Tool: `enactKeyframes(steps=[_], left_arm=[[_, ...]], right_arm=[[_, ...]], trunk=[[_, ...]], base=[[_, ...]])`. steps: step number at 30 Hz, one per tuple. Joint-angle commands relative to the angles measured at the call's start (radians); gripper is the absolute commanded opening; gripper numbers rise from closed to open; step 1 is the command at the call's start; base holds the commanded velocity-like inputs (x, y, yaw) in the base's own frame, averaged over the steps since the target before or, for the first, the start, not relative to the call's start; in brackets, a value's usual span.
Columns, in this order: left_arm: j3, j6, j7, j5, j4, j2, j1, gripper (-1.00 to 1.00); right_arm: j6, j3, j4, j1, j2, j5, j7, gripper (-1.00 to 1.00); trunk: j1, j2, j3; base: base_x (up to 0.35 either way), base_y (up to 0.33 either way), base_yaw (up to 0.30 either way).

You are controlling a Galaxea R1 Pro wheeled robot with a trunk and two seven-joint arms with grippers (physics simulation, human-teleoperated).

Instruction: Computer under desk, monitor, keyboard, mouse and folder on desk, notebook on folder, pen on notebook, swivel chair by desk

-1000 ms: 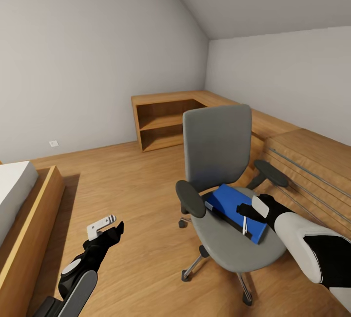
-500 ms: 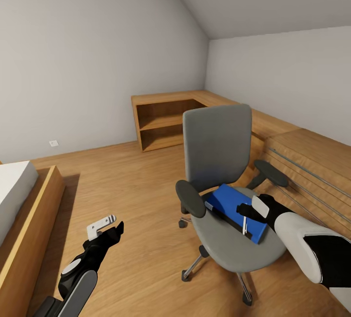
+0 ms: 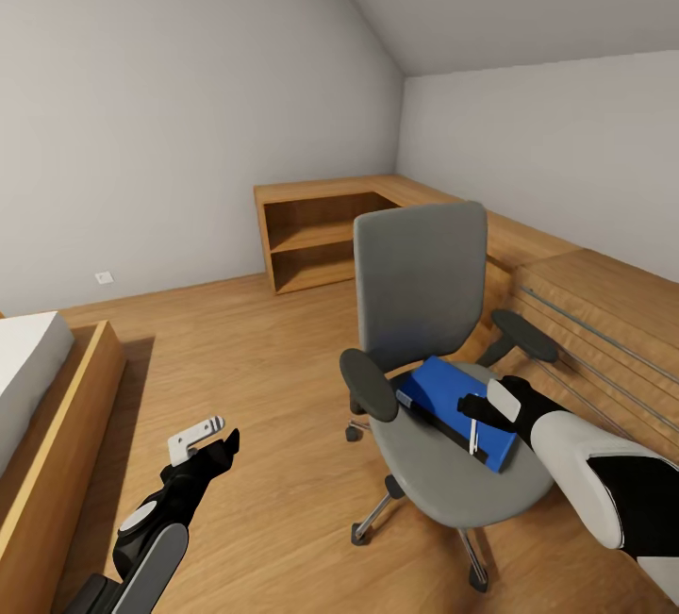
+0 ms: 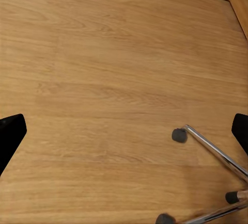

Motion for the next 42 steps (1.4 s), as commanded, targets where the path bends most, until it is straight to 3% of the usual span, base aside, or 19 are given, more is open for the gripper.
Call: enactKeyframes(steps=[1, 26, 42], left_arm=[[-0.002, 0.002, 0.008, 0.006, -0.001, 0.001, -0.001, 1.00], [-0.001, 0.002, 0.008, 0.006, -0.001, 0.001, -0.001, 1.00], [-0.002, 0.002, 0.008, 0.006, -0.001, 0.001, 0.000, 1.00]], right_arm=[[0.005, 0.008, -0.002, 0.000, 0.000, -0.010, -0.006, 1.00], [0.004, 0.010, -0.002, 0.000, 0.001, -0.010, -0.010, 1.00], [0.004, 0.009, -0.002, 0.000, 0.008, 0.016, -0.010, 1.00]], trunk=[[0.000, 0.000, -0.001], [0.000, 0.000, -0.001], [0.000, 0.000, -0.001]], base=[[0.000, 0.000, 0.000], [0.000, 0.000, 0.000], [0.000, 0.000, 0.000]])
